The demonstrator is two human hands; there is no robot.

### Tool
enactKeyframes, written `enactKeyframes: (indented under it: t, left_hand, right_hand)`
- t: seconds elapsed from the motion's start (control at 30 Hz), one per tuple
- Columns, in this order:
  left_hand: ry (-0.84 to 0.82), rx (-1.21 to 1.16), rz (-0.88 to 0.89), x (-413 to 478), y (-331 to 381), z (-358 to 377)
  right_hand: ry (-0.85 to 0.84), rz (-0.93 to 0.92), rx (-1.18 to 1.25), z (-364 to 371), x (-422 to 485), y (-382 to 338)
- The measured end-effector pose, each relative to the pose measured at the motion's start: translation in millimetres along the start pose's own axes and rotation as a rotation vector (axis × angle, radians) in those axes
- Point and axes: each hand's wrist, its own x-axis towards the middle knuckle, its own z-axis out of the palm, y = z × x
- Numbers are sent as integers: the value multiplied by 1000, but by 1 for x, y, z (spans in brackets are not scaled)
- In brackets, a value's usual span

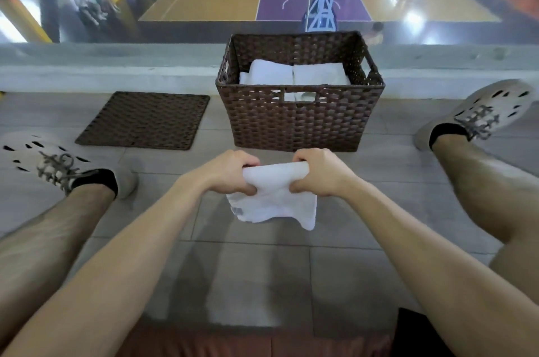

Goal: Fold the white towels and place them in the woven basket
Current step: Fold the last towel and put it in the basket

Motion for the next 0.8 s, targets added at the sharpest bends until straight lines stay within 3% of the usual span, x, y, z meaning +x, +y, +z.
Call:
enactKeyframes:
  t: [0.1, 0.2, 0.23, 0.27, 0.33, 0.37, 0.43, 0.53, 0.63, 0.73, 0.8]
  left_hand:
    - [54, -33, 36, -9, 7, 1]
    - [183, 110, 60, -16, 14, 4]
    - [254, 182, 65, -19, 16, 5]
    - [321, 237, 71, -21, 18, 7]
    - [408, 324, 89, -25, 23, 9]
    - [431, 366, 105, -28, 28, 11]
    - [465, 425, 152, -36, 39, 17]
    - [501, 499, 172, -51, 61, 32]
    - [385, 457, 67, -68, 84, 42]
    - [278, 14, -48, -76, 80, 28]
    - [458, -238, -96, -74, 66, 6]
  right_hand:
    - [31, 45, 105, -16, -9, 16]
    - [298, 211, 90, -10, -16, 30]
    - [342, 326, 218, -5, -18, 32]
    - [300, 449, 461, -1, -21, 29]
    - [32, 627, 1011, 6, -25, 19]
    - [-75, 639, 1161, 6, -26, 13]
    - [-110, 608, 1278, 4, -18, 0]
    - [14, 568, 1224, -4, -1, -25]
    - [121, 504, 975, -10, 6, -39]
    - [140, 260, 632, -30, -4, -47]
    - [134, 99, 447, -48, -16, -53]
